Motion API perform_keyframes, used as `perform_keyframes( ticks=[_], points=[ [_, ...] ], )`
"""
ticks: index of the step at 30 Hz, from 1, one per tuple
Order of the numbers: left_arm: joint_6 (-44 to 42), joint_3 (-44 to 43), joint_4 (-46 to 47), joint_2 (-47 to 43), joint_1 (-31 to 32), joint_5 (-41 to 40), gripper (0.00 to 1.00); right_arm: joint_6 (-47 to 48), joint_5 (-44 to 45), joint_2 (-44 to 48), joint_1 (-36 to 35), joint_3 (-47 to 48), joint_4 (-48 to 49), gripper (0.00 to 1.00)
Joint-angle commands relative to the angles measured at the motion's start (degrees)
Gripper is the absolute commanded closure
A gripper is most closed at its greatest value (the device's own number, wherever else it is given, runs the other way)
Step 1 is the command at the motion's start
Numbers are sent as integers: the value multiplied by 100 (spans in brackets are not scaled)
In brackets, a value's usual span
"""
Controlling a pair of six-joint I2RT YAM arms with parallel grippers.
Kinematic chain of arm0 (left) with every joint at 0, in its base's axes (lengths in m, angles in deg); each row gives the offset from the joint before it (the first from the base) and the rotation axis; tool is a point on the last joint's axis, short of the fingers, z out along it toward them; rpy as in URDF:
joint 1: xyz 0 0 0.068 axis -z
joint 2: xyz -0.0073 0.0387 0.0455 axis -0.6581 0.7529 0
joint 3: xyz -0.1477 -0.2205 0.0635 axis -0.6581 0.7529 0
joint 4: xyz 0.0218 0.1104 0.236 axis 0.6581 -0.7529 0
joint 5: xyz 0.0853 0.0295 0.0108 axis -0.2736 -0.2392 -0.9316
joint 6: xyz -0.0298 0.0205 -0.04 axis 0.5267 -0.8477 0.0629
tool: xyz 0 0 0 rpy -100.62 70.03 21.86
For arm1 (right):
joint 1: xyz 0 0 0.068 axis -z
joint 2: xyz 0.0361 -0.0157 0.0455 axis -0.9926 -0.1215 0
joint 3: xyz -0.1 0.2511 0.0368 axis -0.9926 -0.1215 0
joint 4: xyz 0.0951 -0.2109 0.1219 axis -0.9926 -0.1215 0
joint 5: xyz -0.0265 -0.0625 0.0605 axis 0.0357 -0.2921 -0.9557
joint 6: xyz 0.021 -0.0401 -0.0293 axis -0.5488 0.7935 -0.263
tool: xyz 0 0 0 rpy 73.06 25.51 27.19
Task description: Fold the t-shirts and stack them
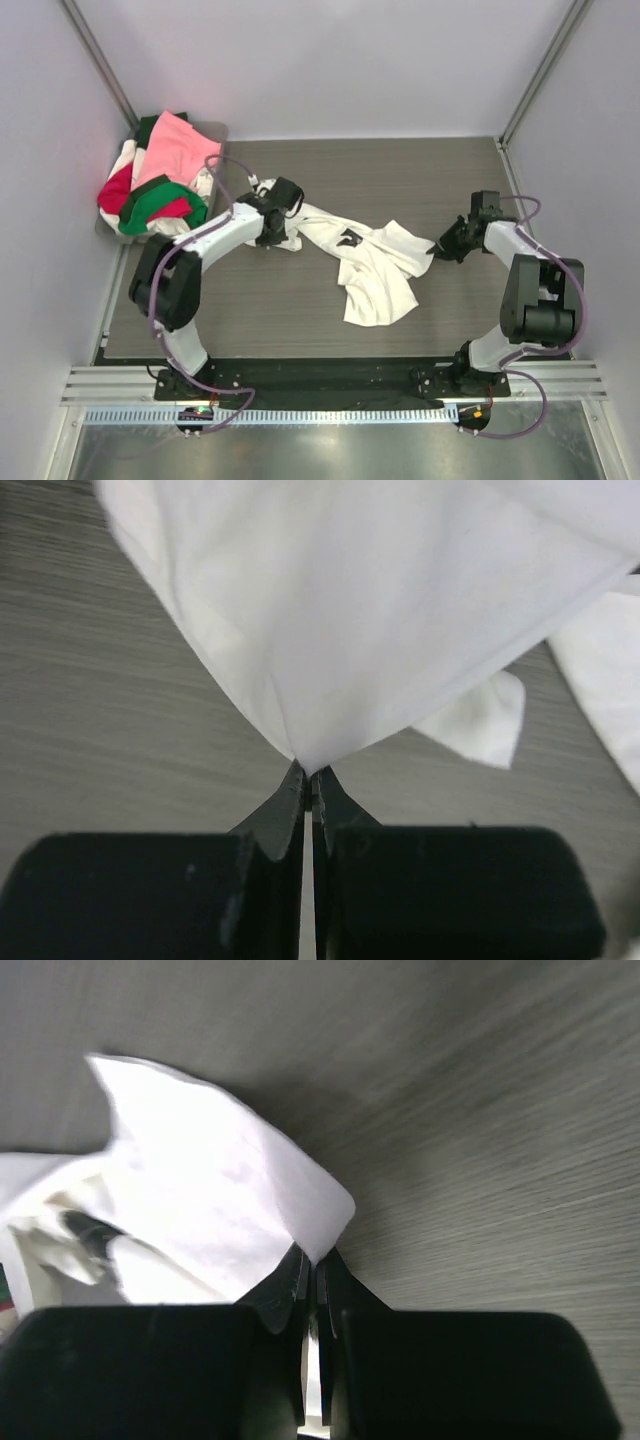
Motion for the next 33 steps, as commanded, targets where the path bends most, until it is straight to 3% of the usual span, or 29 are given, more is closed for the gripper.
perform_keyframes(
  ticks=[1, 7, 14, 18, 25, 33],
  points=[
    [-266, -1082, -965, -1235, 22, -506, 100, 116, 361, 662, 32, 1191, -547, 99],
    [-574, -2778, -2197, -1885, 22, -699, 100, 344, 449, 1128, 32, 3055, -1523, 99],
    [-758, -4143, -2841, -2509, 22, -568, 100, 1047, 194, 1893, 23, 4701, -2104, 99],
    [-802, -4346, -2771, -3115, 31, -419, 100, 1364, 255, 2587, 14, 5334, -2069, 99],
    [-969, -4416, -2121, -4381, 22, 757, 100, 1435, 844, 4132, -21, 5800, -1762, 99],
    [-1075, -4171, -1409, -5559, 13, 1717, 100, 1856, 1318, 5040, -276, 6468, -1287, 99]
  ],
)
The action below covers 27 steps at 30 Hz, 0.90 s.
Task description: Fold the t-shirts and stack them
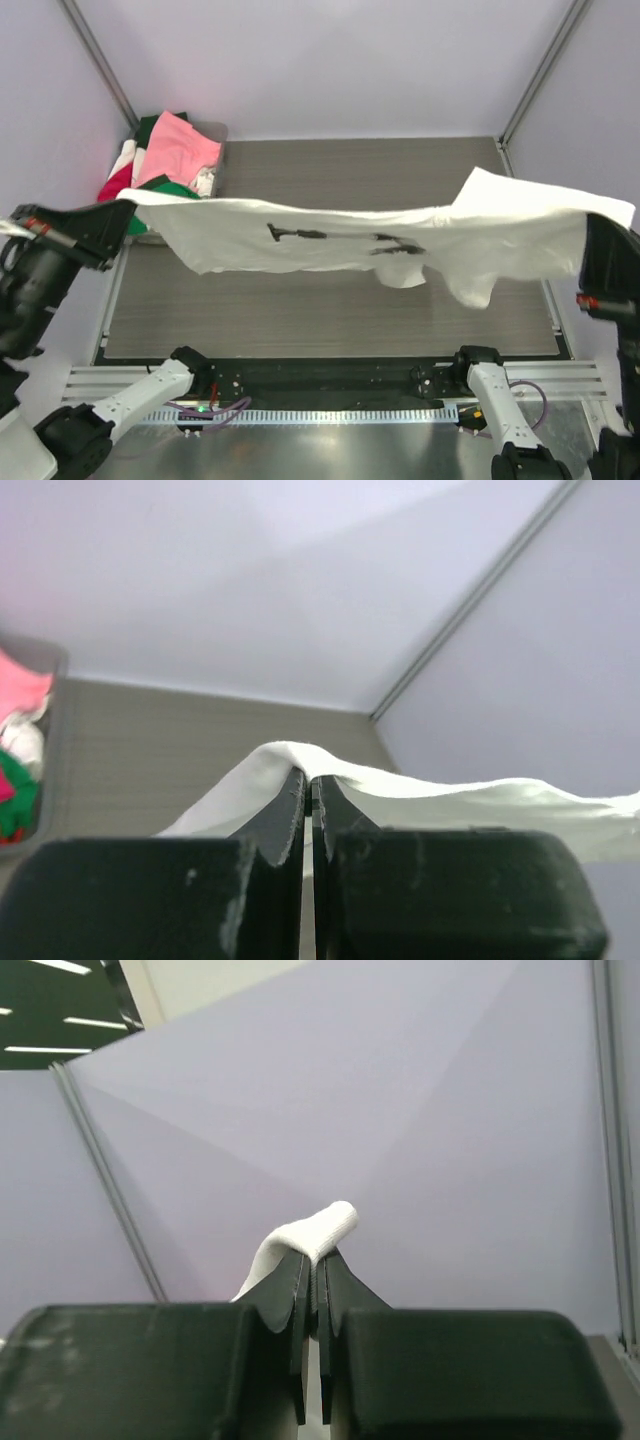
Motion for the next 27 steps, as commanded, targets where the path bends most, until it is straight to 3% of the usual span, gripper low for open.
perform_keyframes(
  ticks=[1, 5, 9, 11, 15, 20, 23, 24, 25, 27],
  points=[
    [-159, 100, 757, -223, 5, 638, 100, 440, 442, -59, -103, 512, 418, 99],
    [-220, 241, 864, -136, 5, 489, 100, 625, 548, -410, -174, 884, 435, 99],
    [-203, 495, 838, 435, 5, -239, 100, 643, 513, -1007, -174, 718, 672, 99],
    [-133, 488, 680, 820, 5, -784, 100, 696, 557, -1411, -174, 375, 1048, 99],
    [-98, 390, 591, 1797, -83, -1094, 100, 749, 575, -2140, -174, -494, 2024, 99],
    [376, 1066, 1206, 3000, -1584, 214, 100, 617, 337, -3570, -174, -1365, 3175, 99],
    [500, 1480, 1592, 3877, -1954, 181, 100, 529, 398, -4380, -174, -1489, 3615, 98],
    [509, 1489, 1663, 4142, -2008, 155, 99, 477, 460, -5001, -191, -1454, 3669, 90],
    [492, 1463, 1699, 4745, -2095, 146, 97, 424, 460, -5312, -191, -1254, 3626, 54],
    [421, 1114, 1647, 5407, -2166, 329, 80, 397, 600, -6223, -209, -632, 3268, 28]
  ],
)
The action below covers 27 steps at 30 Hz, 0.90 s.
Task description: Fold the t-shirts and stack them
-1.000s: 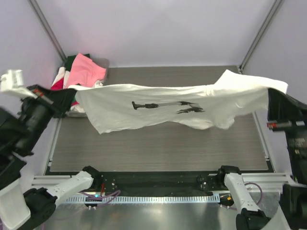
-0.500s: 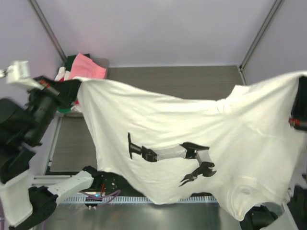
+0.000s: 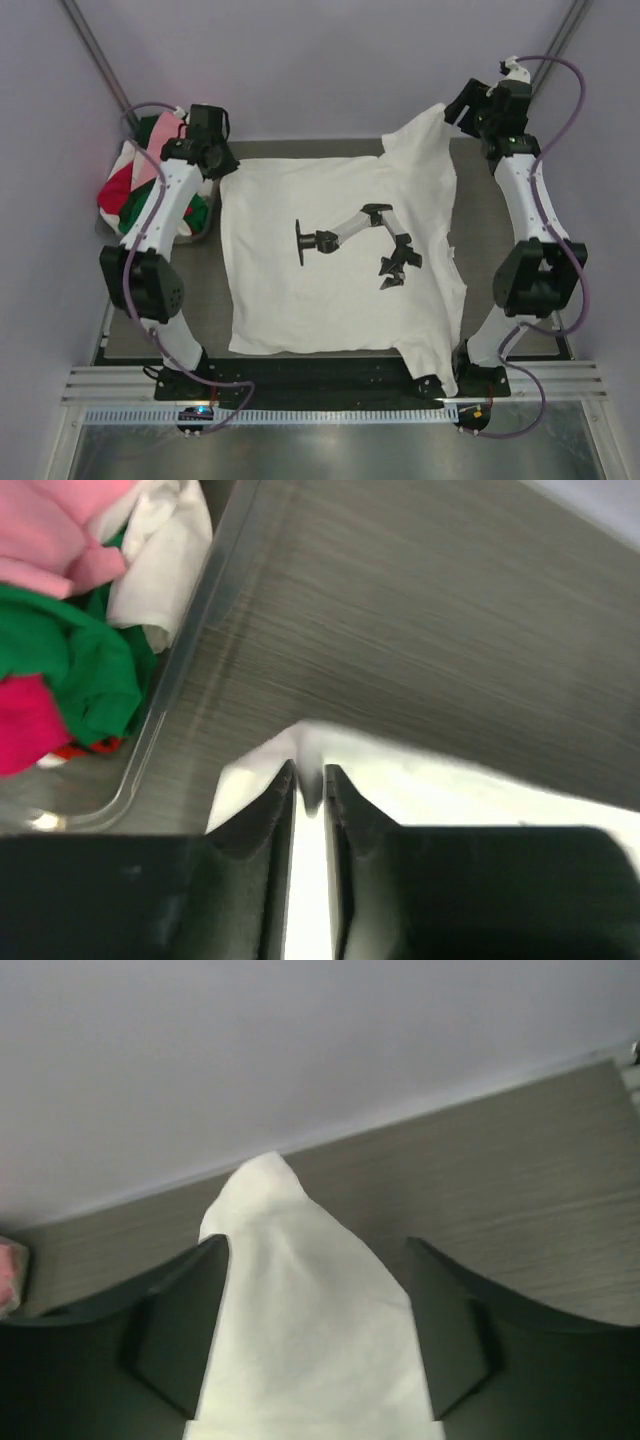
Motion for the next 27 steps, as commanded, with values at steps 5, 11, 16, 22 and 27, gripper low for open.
perform_keyframes(
  ticks=[5, 11, 16, 22, 27],
  points=[
    [-155, -1756, -728, 2257, -151, 629, 34, -111, 752, -954, -137, 946, -364, 13],
    [2, -353, -114, 1320, 42, 612, 31, -286, 657, -110, -234, -635, -277, 12],
    [275, 1413, 387, 344, 191, 717, 32, -716, 94, 330, -322, -1928, -373, 12],
    [539, 2865, 1029, 236, 227, 832, 34, -734, 146, -240, -594, -2167, -1127, 13],
    [601, 2805, 1056, 764, 218, 683, 35, -734, 339, -1372, -629, -1571, -1848, 15]
  ],
)
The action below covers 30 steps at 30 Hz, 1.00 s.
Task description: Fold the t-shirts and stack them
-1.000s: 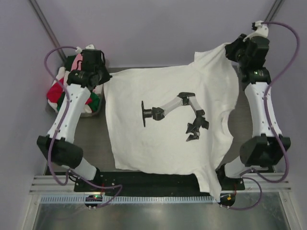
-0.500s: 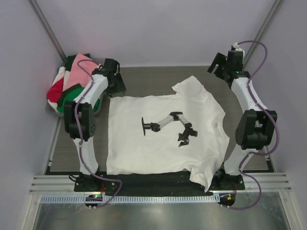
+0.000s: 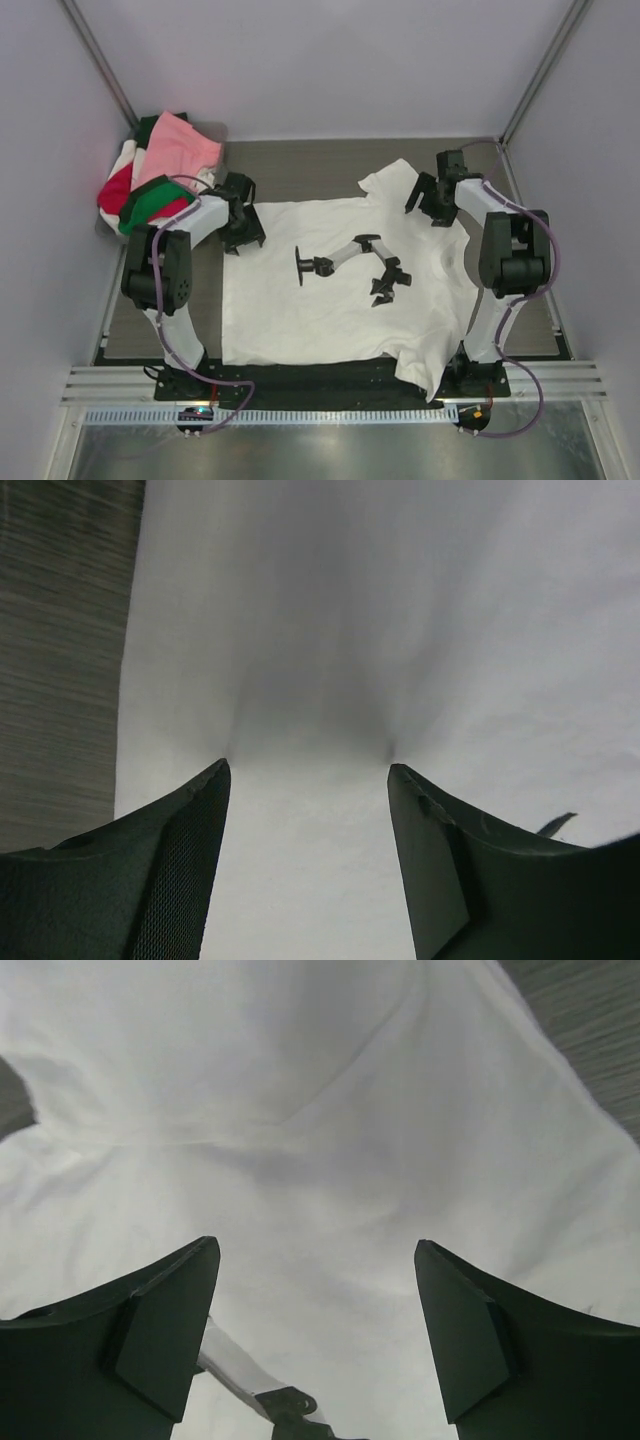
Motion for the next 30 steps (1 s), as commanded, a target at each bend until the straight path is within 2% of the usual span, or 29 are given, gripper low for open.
perform_keyframes(
  ticks=[1, 10, 13, 16, 17, 18, 20, 21, 22, 24, 25, 26, 27, 28, 29, 30],
  points=[
    [144, -179, 398, 303, -20, -72, 35, -20, 156, -590, -35, 572, -660, 15],
    [83, -1821, -217, 2086, -117, -581, 36, -10, 552, -2513, -9, 2400, -1399, 15],
    [13, -3031, -716, 2763, -205, -652, 36, -98, 446, -3189, 0, 3260, -1610, 15],
    [12, -4094, -1069, 3388, -328, -608, 36, -133, 385, -3780, 35, 4568, -1978, 15],
    [21, -4404, -1166, 3580, -389, -573, 36, -151, 332, -4217, 61, 5382, -2093, 15],
    [21, -4729, -1262, 3748, -407, -564, 36, -186, 323, -4412, 79, 5773, -2242, 15],
    [21, -5932, -1666, 4354, -477, -477, 35, -300, -89, -4886, 106, 6737, -2208, 14],
    [47, -6432, -1868, 4591, -512, -407, 35, -301, -212, -5011, 106, 6996, -2025, 14],
    [74, -7394, -2331, 5028, -547, -284, 35, -327, -300, -5055, 114, 7163, -1910, 14],
    [109, -7982, -2616, 5155, -574, -47, 36, -336, -529, -4873, 106, 7201, -1543, 13],
    [118, -7810, -2591, 5042, -565, -11, 36, -318, -625, -4723, 114, 7096, -1427, 12],
    [118, -7460, -2443, 4484, -513, 7, 36, -292, -687, -4531, 106, 6790, -1321, 12],
    [109, -6996, -2206, 4105, -495, 25, 36, -231, -714, -4128, 114, 6605, -1129, 12],
    [118, -6025, -1708, 3727, -469, 51, 34, -178, -740, -3881, 114, 6420, -1049, 12],
    [144, -5589, -1494, 2870, -443, 77, 34, 14, -775, -3661, 80, 6070, -961, 11],
    [170, -5219, -1240, 2514, -425, 77, 32, 112, -706, -3206, 1, 5936, -908, 11]
  ],
)
